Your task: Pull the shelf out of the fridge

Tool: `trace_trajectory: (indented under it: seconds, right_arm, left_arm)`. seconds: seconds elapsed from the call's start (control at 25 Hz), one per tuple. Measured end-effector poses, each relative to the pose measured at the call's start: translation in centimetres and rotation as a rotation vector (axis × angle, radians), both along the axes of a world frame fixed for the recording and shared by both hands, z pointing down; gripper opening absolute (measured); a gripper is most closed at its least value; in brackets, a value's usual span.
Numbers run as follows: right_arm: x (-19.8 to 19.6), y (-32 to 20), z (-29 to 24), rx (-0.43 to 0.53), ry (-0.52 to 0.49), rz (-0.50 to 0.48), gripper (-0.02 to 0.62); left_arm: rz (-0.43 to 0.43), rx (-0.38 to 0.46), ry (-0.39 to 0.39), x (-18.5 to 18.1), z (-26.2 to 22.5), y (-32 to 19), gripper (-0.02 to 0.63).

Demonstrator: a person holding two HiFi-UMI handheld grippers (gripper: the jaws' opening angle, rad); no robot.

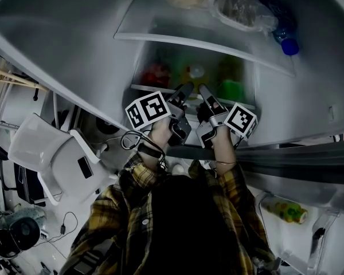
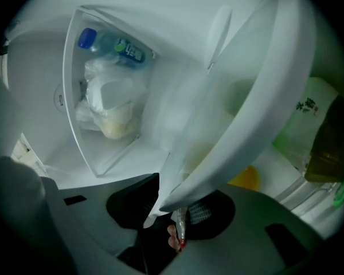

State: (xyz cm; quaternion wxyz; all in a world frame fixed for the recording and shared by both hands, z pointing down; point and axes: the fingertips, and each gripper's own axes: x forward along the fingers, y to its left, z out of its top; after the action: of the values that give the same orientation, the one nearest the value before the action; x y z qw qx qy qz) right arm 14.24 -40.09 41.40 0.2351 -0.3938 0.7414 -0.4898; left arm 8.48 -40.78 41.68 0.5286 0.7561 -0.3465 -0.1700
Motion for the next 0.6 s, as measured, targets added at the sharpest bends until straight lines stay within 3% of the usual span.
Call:
trace_trajectory:
  seconds: [0.12, 0.28, 0.6]
  right_arm:
    - [-0.02, -0.03, -0.19, -0.007, -0.024, 0.005, 0.144]
    - [-0.02, -0.11, -0.15, -0.006, 0.003, 0.014, 0.096]
    - [0.12, -0.14, 0.08, -0.041, -0.074, 0.034, 0.058]
  left_arm:
    - [-0.004, 0.0, 0.006, 0.01, -0.03, -0.15, 0.178]
    - [-0.014, 0.0, 0.007, -0.29, -0.06, -0.26, 0.072]
    - [0.004, -0.012, 0.049, -0.18, -0.06, -0.24, 0.052]
